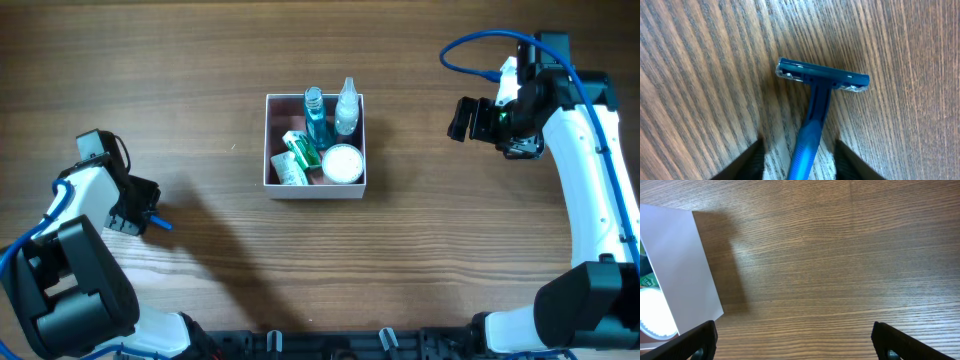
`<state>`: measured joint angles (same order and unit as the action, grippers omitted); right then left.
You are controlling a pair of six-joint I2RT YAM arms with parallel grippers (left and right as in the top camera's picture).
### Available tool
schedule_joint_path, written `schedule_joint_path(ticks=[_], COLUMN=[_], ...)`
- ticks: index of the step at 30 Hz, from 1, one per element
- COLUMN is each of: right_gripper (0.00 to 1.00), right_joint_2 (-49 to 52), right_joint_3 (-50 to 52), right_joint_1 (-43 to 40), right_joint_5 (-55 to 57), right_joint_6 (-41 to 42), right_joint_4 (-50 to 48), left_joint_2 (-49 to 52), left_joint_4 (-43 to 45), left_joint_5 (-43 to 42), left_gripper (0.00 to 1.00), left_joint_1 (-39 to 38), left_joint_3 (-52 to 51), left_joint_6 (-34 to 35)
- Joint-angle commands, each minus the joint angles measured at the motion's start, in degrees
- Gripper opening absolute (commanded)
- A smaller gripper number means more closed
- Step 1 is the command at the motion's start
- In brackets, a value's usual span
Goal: Pack container
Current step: 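Move the left gripper to the blue razor and grasp its handle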
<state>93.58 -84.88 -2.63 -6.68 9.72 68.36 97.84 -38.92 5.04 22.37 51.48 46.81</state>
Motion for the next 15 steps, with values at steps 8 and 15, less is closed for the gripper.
schedule_joint_path(ticks=[8, 15], right_gripper=[1.00, 1.00], right_joint_2=[0.50, 0.50], right_joint_3=[0.11, 0.11], right_joint_1=[0.04, 0.04], right_joint_5=[-0.85, -0.68], right_joint_6=[-0.74, -0.74], right_joint_4=[0.04, 0.04], left_joint_2=[1.62, 1.62], left_joint_4=[-0.07, -0.07], left_joint_5=[0.35, 0.35], left_gripper=[0.19, 0.11], left_joint_1=[0.42, 0.42], left_joint_3=[-0.50, -0.50], left_joint_6=[-0.09, -0.09])
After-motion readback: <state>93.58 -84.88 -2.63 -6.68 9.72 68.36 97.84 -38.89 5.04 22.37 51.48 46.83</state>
